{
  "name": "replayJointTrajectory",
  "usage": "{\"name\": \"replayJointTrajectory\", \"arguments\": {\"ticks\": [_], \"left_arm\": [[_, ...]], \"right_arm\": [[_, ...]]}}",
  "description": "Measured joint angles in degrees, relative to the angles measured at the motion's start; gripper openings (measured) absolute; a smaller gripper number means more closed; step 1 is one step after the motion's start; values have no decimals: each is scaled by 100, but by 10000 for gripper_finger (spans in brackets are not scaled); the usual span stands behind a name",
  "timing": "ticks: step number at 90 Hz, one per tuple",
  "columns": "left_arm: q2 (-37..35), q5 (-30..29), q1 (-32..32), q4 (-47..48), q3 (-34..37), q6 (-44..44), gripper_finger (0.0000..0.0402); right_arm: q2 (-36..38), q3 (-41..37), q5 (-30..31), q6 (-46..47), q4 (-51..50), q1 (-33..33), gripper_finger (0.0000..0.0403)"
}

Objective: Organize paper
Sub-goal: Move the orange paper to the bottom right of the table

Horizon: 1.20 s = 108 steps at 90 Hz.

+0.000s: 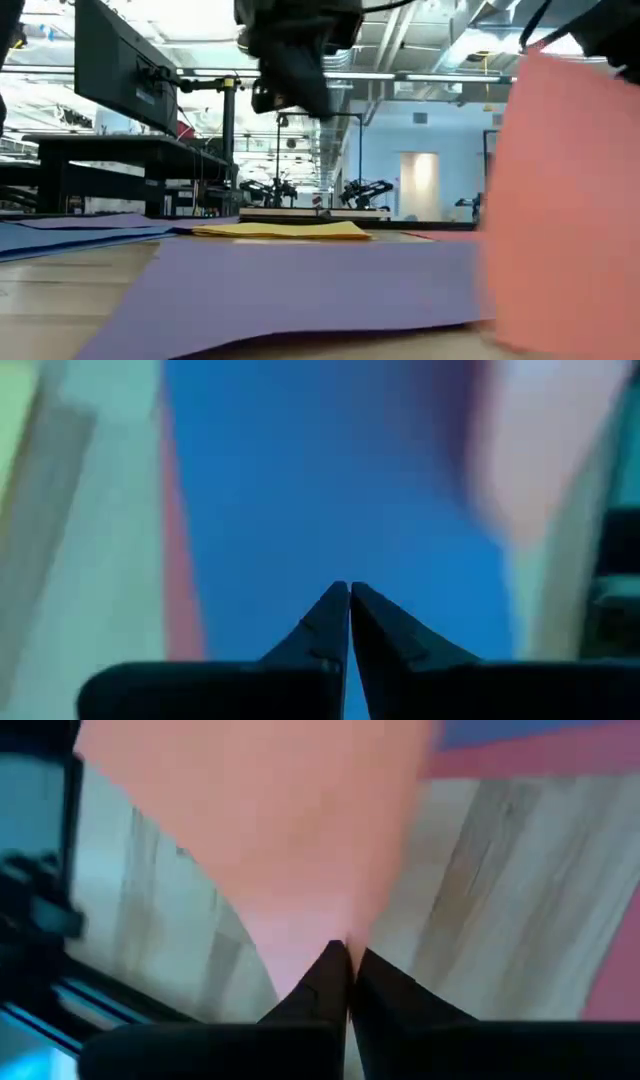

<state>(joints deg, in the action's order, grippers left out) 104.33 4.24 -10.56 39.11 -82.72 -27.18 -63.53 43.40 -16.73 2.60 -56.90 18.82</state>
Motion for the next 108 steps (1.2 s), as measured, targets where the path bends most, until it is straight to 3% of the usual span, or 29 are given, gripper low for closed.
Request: {"name": "replayJointTrajectory", "arguments": {"ticks": [17, 36, 56, 89, 108], "left_arm": [[96, -23, -17, -10, 307, 170, 0], [342, 189, -135, -1822, 689, 162, 0], [1054, 194, -152, -2439, 733, 269, 0], [1325, 328, -293, -682, 695, 126, 0], [1333, 777, -409, -286, 697, 343, 0]], "right_arm": [[-758, 0, -16, -5, 3, -231, 0], [-1654, -2, 47, 56, -7, -292, 0], [-2283, 15, 63, 189, -38, -290, 0], [-2421, 51, 381, 151, -348, -285, 0], [-2421, 214, 802, 38, -661, -340, 0]]}}
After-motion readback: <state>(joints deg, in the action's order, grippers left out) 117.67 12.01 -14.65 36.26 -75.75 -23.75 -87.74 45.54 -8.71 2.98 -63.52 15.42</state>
